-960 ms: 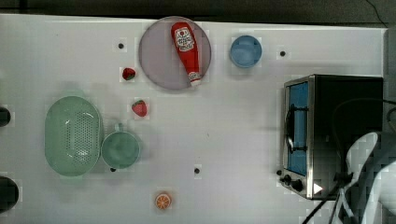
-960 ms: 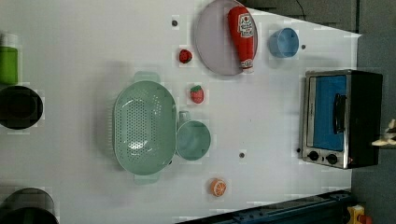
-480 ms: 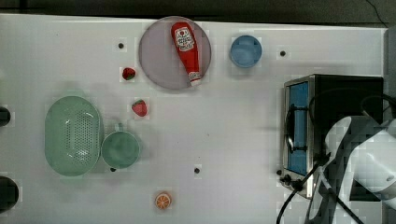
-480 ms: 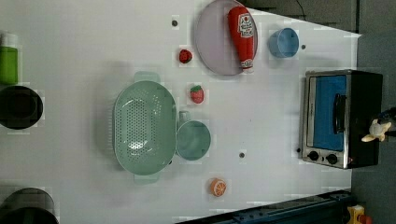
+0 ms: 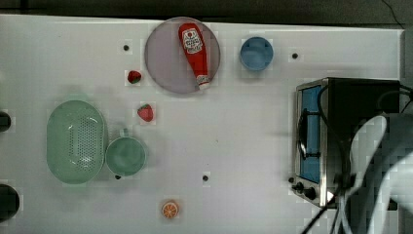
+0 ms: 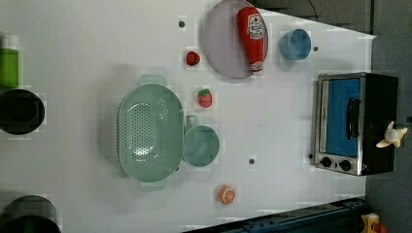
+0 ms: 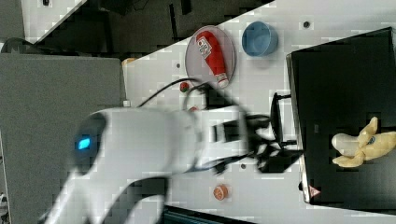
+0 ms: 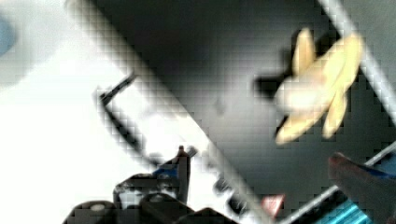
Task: Pick banana from table and place on oven.
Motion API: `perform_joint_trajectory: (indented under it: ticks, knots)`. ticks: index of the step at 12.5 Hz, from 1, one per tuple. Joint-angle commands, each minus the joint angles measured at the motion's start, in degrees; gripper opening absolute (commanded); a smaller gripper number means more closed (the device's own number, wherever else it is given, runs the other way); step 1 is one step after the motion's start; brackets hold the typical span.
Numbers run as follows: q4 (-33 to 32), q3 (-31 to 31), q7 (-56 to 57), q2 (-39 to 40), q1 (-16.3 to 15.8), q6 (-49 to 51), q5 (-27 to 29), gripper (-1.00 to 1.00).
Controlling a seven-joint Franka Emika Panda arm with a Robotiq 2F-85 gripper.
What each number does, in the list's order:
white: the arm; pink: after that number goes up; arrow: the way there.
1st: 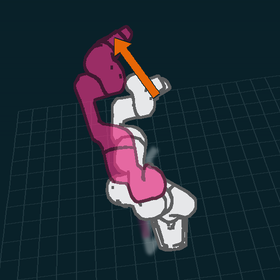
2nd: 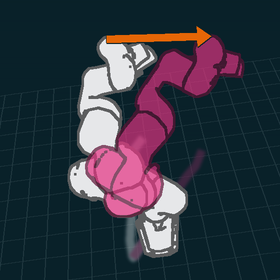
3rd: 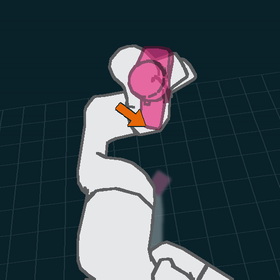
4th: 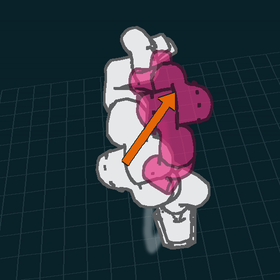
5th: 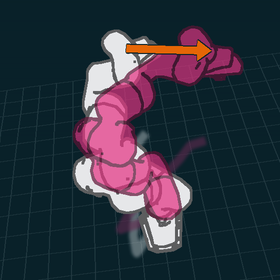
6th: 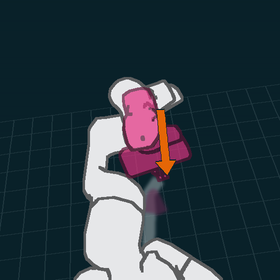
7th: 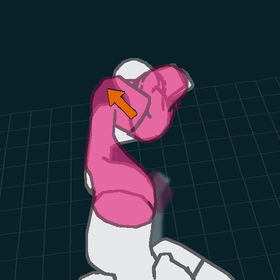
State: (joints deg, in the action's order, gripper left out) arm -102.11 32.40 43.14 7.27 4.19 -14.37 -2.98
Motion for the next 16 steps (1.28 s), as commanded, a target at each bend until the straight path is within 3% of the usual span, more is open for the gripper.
perform_joint_trajectory:
  ticks: [1,8,16]
  knots:
    - [4.4,-6.2,-9.7,-7.0,-4.3,6.9,-0.8,1.00]
    - [1.8,-26.4,-53.6,-11.2,-5.9,8.7,-1.5,1.00]
    - [-4.7,-28.9,-55.8,-17.3,-6.0,8.8,0.6,1.00]
